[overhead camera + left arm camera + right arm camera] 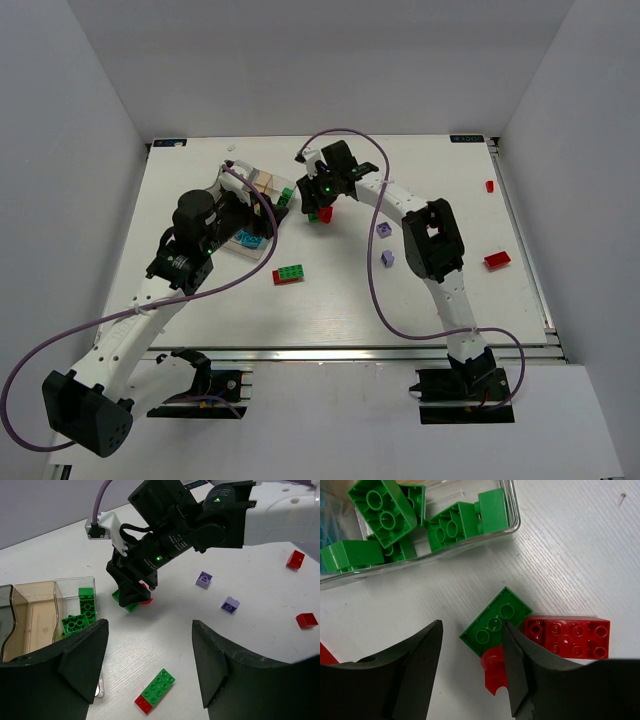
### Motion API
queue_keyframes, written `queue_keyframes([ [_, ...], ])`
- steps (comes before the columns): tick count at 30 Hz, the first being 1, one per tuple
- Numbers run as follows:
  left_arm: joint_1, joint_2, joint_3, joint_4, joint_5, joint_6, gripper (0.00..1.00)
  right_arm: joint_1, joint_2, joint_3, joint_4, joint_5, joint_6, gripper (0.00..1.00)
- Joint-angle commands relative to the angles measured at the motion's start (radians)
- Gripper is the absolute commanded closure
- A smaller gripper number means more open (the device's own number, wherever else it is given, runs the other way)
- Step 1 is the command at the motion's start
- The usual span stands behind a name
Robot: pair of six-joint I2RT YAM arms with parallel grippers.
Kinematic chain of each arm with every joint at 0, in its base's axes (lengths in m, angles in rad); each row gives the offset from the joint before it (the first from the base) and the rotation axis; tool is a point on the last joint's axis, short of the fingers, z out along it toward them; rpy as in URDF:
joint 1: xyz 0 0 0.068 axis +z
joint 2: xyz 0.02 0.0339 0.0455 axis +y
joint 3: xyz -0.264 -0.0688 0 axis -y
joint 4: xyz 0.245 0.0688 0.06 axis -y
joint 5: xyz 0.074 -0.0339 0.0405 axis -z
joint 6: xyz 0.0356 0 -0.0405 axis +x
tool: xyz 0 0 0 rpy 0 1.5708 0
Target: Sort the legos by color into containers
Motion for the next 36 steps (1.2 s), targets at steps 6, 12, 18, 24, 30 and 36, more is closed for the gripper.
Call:
queue_keyframes([
  [6,0.006,-0.033,0.010,0.007,0.010,0.003,0.23,-0.006,0.049,0.064,-0.077,0.055,-0.004,0.42],
  [12,0.006,-0.033,0.008,0.009,0.010,0.003,0.23,-0.009,0.048,0.060,-0.074,0.102,0.002,0.42],
  [18,0.006,-0.039,0.008,0.009,0.013,0.001,0.23,-0.009,0.019,0.017,-0.051,0.116,-0.008,0.41],
  [24,0.006,-0.040,0.008,0.009,0.016,0.001,0.23,-0.006,0.023,0.012,-0.093,0.065,-0.037,0.38],
  [30,0.006,-0.045,0.008,0.010,0.015,0.001,0.23,0.002,0.023,-0.006,-0.124,0.021,-0.083,0.31],
  [36,0.006,-0.048,0.007,0.010,0.016,0.000,0.23,0.006,0.005,-0.063,-0.104,0.051,-0.164,0.33],
])
